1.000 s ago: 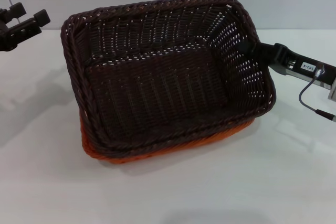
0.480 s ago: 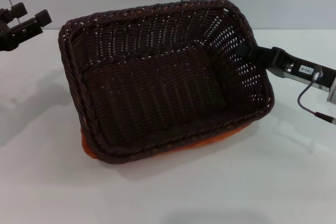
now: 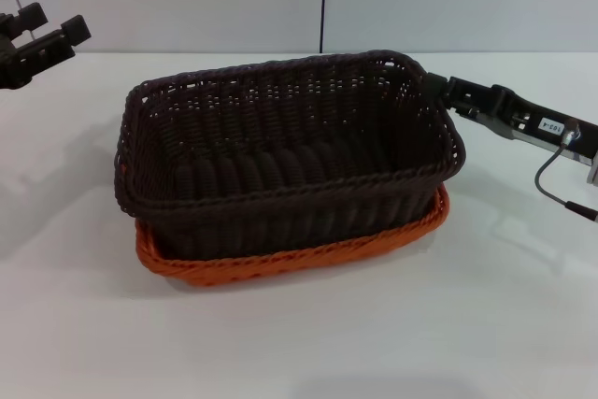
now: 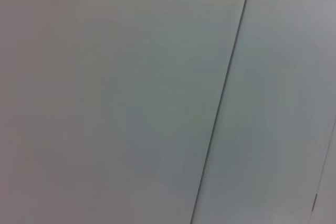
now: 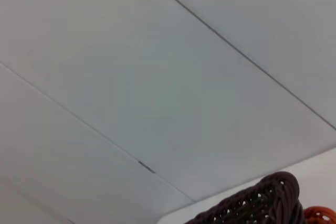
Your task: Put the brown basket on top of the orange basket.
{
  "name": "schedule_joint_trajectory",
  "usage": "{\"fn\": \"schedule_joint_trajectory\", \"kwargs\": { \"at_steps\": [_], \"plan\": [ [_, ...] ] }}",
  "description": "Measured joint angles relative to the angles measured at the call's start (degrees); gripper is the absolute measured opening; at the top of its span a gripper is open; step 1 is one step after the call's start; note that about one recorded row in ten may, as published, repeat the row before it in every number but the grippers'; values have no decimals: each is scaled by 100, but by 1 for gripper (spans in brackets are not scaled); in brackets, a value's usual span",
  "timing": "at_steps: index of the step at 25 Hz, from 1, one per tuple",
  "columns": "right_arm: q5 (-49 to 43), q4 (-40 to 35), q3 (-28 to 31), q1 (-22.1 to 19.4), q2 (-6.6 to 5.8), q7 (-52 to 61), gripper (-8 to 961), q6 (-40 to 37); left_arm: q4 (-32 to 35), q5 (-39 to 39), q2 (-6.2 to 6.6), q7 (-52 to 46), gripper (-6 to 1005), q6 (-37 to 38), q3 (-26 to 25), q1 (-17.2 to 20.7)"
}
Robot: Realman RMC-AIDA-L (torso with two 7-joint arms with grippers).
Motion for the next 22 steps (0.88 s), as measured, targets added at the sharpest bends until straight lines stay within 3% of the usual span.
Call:
{"fn": "schedule_joint_trajectory", "kwargs": {
  "at_steps": [1, 15, 18, 19, 21, 22],
  "plan": [
    [44, 0, -2, -17, 3, -21, 473, -6, -24, 0, 4, 0, 860, -4, -12, -1],
    [1260, -700, -4, -561, -11, -1344, 470, -438, -60, -50, -31, -4, 860, 25, -158, 32],
    [1724, -910, 16, -787, -22, -2051, 470, -476, -60, -60, -90, 26, 860, 72, -336, 44],
    [2051, -955, 24, -937, -25, -2579, 470, -490, -60, -69, -161, 56, 860, 114, -506, 56],
    [2283, -959, 24, -1033, -25, -2932, 470, -493, -60, -69, -161, 56, 860, 114, -506, 56],
    [2701, -946, 24, -1196, -25, -3565, 470, -497, -60, -106, -291, 272, 860, 206, -838, 102]
  ]
}}
